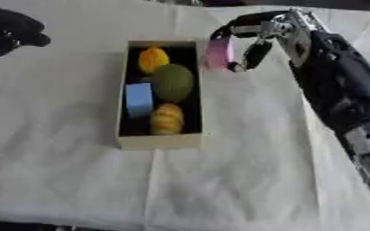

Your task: Pick up objects on the table and place them in the box.

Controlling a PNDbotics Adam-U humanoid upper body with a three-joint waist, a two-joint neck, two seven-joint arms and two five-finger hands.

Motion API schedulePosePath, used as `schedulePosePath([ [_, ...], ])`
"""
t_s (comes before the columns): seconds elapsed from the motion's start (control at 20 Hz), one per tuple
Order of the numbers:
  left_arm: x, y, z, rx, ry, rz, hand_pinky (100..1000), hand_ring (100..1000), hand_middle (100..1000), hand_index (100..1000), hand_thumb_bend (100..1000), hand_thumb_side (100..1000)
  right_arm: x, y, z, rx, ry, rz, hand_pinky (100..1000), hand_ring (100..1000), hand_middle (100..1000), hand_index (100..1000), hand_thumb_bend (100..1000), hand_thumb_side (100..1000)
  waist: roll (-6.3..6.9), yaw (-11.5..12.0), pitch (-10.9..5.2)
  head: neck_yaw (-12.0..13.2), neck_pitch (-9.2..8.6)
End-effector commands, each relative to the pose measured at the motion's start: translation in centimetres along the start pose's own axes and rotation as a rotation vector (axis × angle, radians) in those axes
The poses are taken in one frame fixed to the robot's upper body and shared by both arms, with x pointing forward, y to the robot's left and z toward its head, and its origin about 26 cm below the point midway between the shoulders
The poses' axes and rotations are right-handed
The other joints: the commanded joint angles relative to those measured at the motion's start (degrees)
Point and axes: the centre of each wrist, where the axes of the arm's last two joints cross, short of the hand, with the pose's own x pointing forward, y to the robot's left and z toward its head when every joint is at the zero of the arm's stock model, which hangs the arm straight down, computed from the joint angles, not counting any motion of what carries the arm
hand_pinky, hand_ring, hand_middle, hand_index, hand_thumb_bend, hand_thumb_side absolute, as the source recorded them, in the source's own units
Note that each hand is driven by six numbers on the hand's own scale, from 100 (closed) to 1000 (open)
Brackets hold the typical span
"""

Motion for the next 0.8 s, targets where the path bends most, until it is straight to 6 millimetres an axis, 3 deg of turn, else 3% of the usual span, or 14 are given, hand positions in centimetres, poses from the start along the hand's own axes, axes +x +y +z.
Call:
schedulePosePath([
  [0.05,0.4,0.2,-0.2,-0.016,-0.011,-0.014,885,809,792,843,100,672,-0.1,-1.4,0.7,-0.077,0.034,0.016,797,666,459,810,237,100,1.02,0.0,-0.18,0.0,0.22],
  [0.25,0.4,0.2,-0.2,-0.026,-0.01,-0.016,885,807,791,843,100,672,-0.1,-1.5,0.8,-0.162,0.05,-0.009,732,553,337,700,211,100,1.05,-0.1,-0.2,0.0,0.22],
  [0.5,0.4,0.1,-0.2,-0.034,-0.009,-0.015,886,806,791,843,100,666,-0.2,-0.4,0.4,-0.254,0.071,-0.029,700,512,275,609,148,100,1.02,-0.1,-0.24,0.0,0.22],
  [0.8,0.4,0.1,-0.2,-0.041,-0.006,-0.016,886,804,792,843,100,666,-0.8,0.0,0.9,-0.323,0.083,-0.051,690,513,264,598,100,100,0.93,0.0,-0.4,0.1,0.22],
])
